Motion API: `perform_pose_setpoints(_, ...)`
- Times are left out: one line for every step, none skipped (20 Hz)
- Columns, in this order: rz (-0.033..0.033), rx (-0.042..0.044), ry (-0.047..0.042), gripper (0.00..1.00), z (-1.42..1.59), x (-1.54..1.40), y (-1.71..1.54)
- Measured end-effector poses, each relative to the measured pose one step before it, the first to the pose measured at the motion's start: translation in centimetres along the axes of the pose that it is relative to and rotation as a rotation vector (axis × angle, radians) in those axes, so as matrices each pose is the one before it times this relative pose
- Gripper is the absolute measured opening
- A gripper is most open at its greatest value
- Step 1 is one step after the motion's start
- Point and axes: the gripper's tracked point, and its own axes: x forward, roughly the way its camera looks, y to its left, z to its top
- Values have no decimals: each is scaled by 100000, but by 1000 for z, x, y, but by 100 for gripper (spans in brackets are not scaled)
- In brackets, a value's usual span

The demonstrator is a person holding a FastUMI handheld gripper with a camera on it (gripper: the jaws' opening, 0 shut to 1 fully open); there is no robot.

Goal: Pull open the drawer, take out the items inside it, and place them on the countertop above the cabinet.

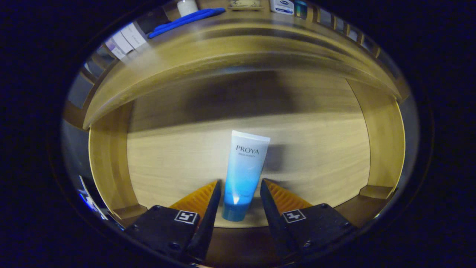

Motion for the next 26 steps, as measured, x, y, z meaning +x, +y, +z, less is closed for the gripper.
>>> perform_pose_setpoints(-691, -285, -254, 67, 212, -269, -51)
perform_pose_setpoints(-639, -95, -899, 65, 45, 324, -41)
perform_pose_setpoints(-1274, -484, -736, 62, -26, -98, -70)
perform_pose_setpoints(-441, -1057, -1463, 55, 68, 84, 68)
perform_pose_setpoints(-341, -388, -880, 53, 54, 97, -30)
perform_pose_setpoints(277, 1313, -1098, 52, 0, -113, -72)
perform_pose_setpoints(592, 2206, -789, 50, 54, 86, 272)
perform_pose_setpoints(595, 1227, -454, 48, 3, -126, -1)
perform_pose_setpoints(1046, 1424, -634, 47, -41, -273, 12)
perform_pose_setpoints(1166, 167, -1305, 46, 83, -119, -13)
perform_pose_setpoints(1199, -760, -1424, 45, -50, -547, -62)
perform_pose_setpoints(1033, -550, -1612, 44, -213, -1066, -60)
perform_pose_setpoints(964, -411, -1128, 44, 3, -911, -20)
perform_pose_setpoints(1429, -212, -821, 44, 58, -688, 35)
perform_pose_setpoints(1419, -645, -440, 44, 10, -715, 87)
perform_pose_setpoints(1433, -532, -1028, 44, 129, -779, 81)
perform_pose_setpoints(871, -536, -1267, 44, 186, -964, 75)
perform_pose_setpoints(964, -789, -1549, 44, 229, -751, 169)
perform_pose_setpoints(882, -613, -1615, 44, 290, -944, 225)
perform_pose_setpoints(1092, -1237, -1484, 44, 131, -848, 300)
perform_pose_setpoints(1032, -964, -1688, 44, 361, -914, 417)
perform_pose_setpoints(1009, -1360, -1860, 44, 429, -804, 234)
perform_pose_setpoints(583, -570, -1989, 44, 567, -850, 336)
perform_pose_setpoints(644, -899, -2033, 44, 600, -751, 320)
perform_pose_setpoints(171, -287, -1915, 44, 822, -633, 230)
perform_pose_setpoints(-62, -687, -1715, 44, 829, -445, 43)
